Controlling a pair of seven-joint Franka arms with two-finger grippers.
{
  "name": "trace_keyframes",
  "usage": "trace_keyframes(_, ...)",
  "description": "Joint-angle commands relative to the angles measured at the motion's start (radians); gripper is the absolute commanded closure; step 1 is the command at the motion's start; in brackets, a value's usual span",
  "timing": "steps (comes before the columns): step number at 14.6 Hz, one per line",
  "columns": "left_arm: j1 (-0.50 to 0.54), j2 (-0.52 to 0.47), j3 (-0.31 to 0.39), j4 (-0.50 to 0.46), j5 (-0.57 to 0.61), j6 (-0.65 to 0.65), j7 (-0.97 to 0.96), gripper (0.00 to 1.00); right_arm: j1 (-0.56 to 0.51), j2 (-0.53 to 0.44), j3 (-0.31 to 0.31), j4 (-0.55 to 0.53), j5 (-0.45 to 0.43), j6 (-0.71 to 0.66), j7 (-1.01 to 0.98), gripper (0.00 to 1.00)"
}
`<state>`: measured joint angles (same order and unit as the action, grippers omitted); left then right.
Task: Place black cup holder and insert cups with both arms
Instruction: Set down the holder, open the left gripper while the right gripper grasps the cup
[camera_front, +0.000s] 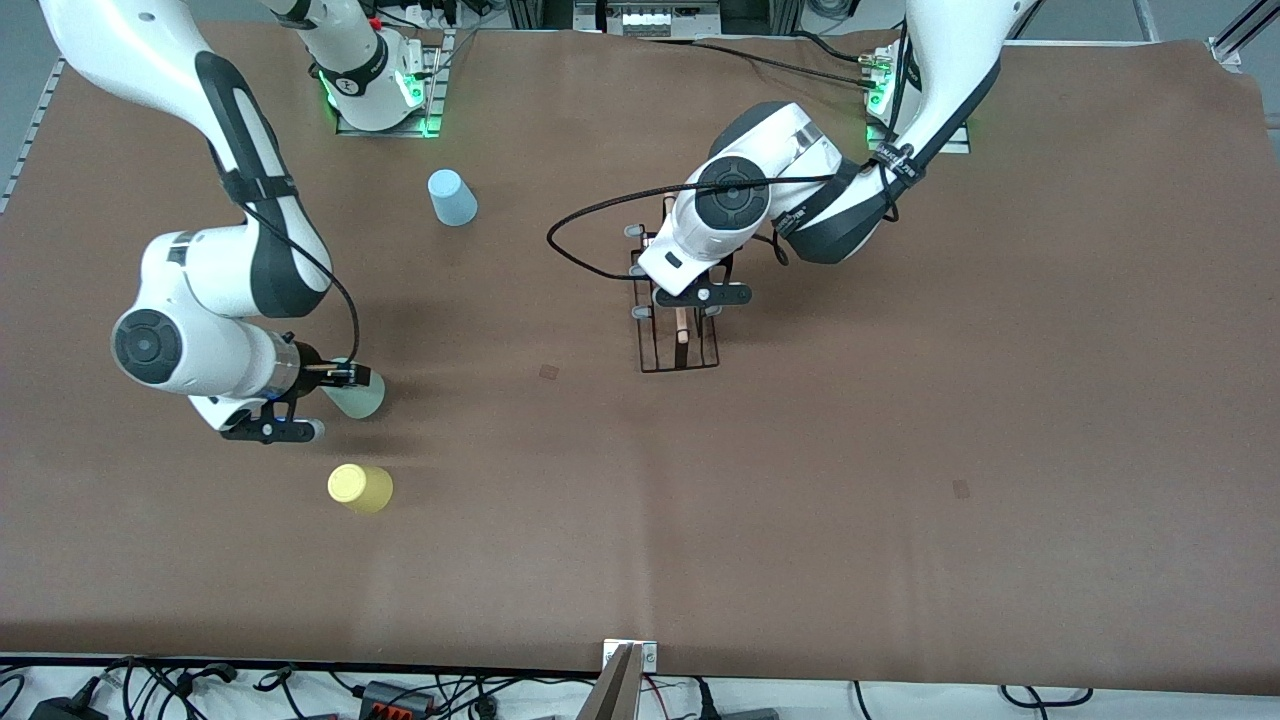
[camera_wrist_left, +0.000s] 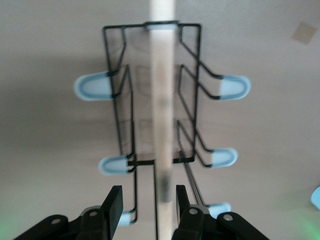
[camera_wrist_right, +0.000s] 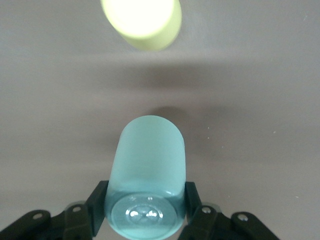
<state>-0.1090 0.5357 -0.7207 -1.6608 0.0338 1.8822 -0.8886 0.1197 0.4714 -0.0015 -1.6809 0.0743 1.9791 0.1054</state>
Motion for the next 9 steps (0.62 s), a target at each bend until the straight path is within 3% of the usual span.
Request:
trace_keyframes(1, 0.026, -0.042, -0.002, 0.071, 0.018, -0.165, -0.015, 0.42, 0.017, 0.001, 0.009, 0.117, -0.001, -0.110, -0.003, 0.76)
trace_keyframes(4, 0.135, -0.083, -0.011, 0.107, 0.021, -0.282, 0.042, 0.43, 0.047, 0.003, 0.011, 0.185, 0.007, -0.184, -0.009, 0.76)
trace_keyframes(9, 0.340, -0.245, -0.011, 0.107, 0.020, -0.451, 0.245, 0.41, 0.168, -0.017, 0.011, 0.236, 0.009, -0.333, -0.001, 0.76)
